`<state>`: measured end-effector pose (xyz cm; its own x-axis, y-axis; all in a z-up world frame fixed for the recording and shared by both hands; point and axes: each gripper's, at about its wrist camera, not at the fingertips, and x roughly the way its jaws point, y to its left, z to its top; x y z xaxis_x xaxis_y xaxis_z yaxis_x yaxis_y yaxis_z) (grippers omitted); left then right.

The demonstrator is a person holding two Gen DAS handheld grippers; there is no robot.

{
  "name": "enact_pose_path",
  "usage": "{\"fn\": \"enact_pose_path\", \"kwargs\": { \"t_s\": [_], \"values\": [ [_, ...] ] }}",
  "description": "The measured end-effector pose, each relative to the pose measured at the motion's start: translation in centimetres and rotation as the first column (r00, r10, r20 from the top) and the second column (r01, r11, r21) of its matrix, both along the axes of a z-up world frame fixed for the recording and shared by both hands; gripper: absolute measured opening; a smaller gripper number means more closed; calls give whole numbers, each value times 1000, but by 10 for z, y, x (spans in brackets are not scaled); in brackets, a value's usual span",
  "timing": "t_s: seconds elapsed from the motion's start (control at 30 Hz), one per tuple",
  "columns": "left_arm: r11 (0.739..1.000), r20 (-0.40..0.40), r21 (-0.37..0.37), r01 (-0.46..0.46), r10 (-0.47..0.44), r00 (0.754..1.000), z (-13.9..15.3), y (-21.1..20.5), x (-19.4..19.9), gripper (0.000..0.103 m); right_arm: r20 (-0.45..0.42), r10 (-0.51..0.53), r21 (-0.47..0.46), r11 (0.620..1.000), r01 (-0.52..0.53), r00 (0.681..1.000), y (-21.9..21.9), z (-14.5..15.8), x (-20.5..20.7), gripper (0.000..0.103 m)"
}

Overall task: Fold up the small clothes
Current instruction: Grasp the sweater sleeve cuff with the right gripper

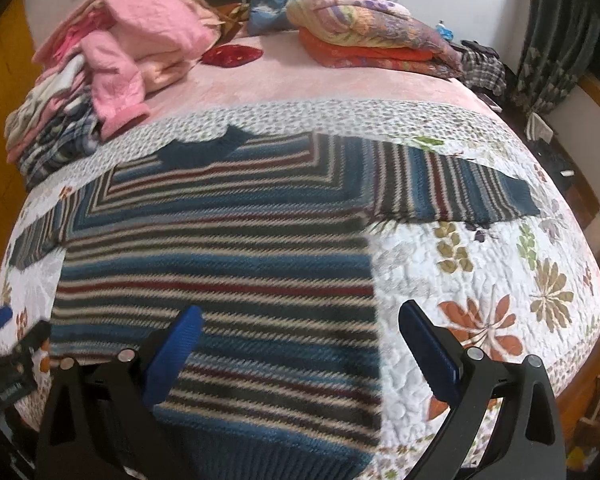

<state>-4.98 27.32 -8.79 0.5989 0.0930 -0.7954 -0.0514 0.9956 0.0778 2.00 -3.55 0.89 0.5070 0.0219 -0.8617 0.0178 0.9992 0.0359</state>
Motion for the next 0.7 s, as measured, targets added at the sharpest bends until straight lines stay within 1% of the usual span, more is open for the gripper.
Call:
{"fn": "enact_pose_path", "kwargs": {
  "t_s": [0.07,0.13,0.17,0.2,0.27,0.33,0.37,0.47,0.53,0.6,0.7],
  "values": [
    [1000,-15,6,-6,6,1000,-3,-3,6,100,-32,-28,11,1000,28,999,-18,2,19,99],
    [1000,-30,-7,-7,7,1000,-3,-5,13,100,-64,-89,2,996,90,994,-43,1,37,99],
    [1000,-37,-9,-9,9,999,-2,-8,18,100,-82,-105,15,994,107,991,-52,-1,44,99],
    [1000,-38,-9,-9,8,999,-1,-11,21,100,-111,-142,34,989,147,984,-70,-4,55,99],
    [1000,-27,3,-7,8,1000,2,-20,29,100,-156,-203,33,977,211,967,-102,-11,76,99],
    [1000,-17,11,5,-5,1000,4,-33,39,100,-197,-276,25,958,286,941,-143,-23,98,99],
    [1000,-18,11,17,-17,1000,4,-42,48,100,-217,-293,31,951,307,931,-161,-30,108,99],
    [999,-19,9,36,-36,999,2,-70,71,100,-265,-375,28,918,395,888,-224,-57,133,98],
    [999,-9,0,41,-41,999,0,-90,88,100,-267,-417,47,895,444,869,-257,-68,142,96],
    [999,-5,-12,47,-47,999,-3,-107,101,100,-271,-425,93,882,463,864,-285,-79,152,96],
    [998,-12,-27,53,-53,999,-11,-131,125,100,-283,-452,116,859,498,846,-314,-92,165,96]
  ]
}}
